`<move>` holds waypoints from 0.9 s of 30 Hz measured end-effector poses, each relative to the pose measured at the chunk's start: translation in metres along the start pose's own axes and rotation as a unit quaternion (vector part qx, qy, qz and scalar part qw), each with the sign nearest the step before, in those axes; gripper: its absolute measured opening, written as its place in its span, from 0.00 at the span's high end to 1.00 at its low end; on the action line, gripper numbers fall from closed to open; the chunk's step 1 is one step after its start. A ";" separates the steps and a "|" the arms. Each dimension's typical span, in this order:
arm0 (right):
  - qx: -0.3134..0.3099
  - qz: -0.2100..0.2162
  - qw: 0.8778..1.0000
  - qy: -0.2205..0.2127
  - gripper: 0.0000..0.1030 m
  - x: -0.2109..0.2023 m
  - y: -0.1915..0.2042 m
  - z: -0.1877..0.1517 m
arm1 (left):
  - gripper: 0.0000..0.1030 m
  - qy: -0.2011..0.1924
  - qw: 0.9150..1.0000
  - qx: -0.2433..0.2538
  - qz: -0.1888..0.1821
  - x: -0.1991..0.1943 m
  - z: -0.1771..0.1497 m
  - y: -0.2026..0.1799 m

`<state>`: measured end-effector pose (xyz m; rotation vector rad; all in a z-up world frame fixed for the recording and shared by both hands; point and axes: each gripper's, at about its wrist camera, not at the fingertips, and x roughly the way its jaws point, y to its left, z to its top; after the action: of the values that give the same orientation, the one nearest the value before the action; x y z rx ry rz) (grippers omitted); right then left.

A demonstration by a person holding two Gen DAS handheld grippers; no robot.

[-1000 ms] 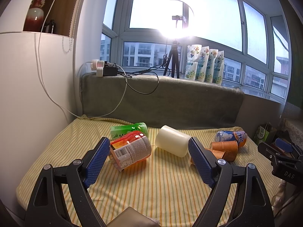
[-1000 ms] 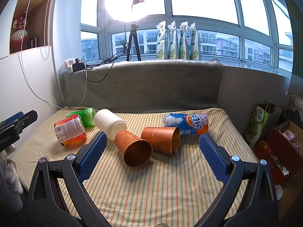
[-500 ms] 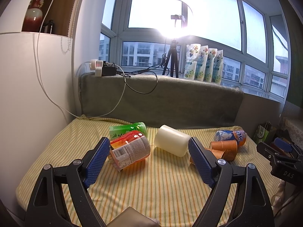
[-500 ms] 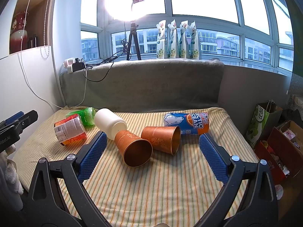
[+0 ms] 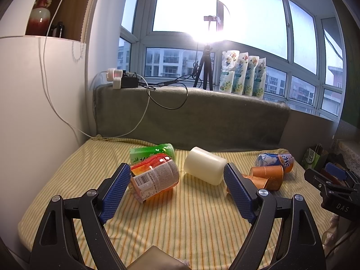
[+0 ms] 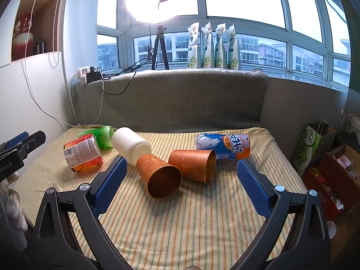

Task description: Flip cup upright

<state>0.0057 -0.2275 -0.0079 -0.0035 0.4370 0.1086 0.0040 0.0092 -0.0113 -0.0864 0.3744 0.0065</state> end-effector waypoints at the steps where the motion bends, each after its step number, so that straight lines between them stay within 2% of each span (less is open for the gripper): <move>1: -0.001 0.000 1.000 0.001 0.03 0.001 0.001 0.000 | 0.18 0.001 1.000 0.000 0.000 0.001 0.000 0.000; 12: -0.037 0.022 0.999 0.015 0.03 0.024 0.019 0.011 | 0.18 0.022 1.000 -0.011 -0.002 0.014 -0.004 0.014; 18: -0.067 0.053 0.996 0.032 0.03 0.044 0.034 0.023 | 0.18 0.040 0.999 -0.020 -0.003 0.022 -0.008 0.027; 23: -0.130 0.090 0.986 0.051 0.03 0.066 0.058 0.039 | 0.18 0.049 0.999 -0.015 0.000 0.026 -0.013 0.035; 27: -0.182 0.127 0.972 0.075 0.03 0.093 0.081 0.060 | 0.18 0.062 0.998 -0.011 -0.006 0.027 -0.019 0.040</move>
<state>0.1064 -0.1358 0.0082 -0.3185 0.5635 0.4416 0.0218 0.0470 -0.0422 -0.1106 0.4978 -0.0069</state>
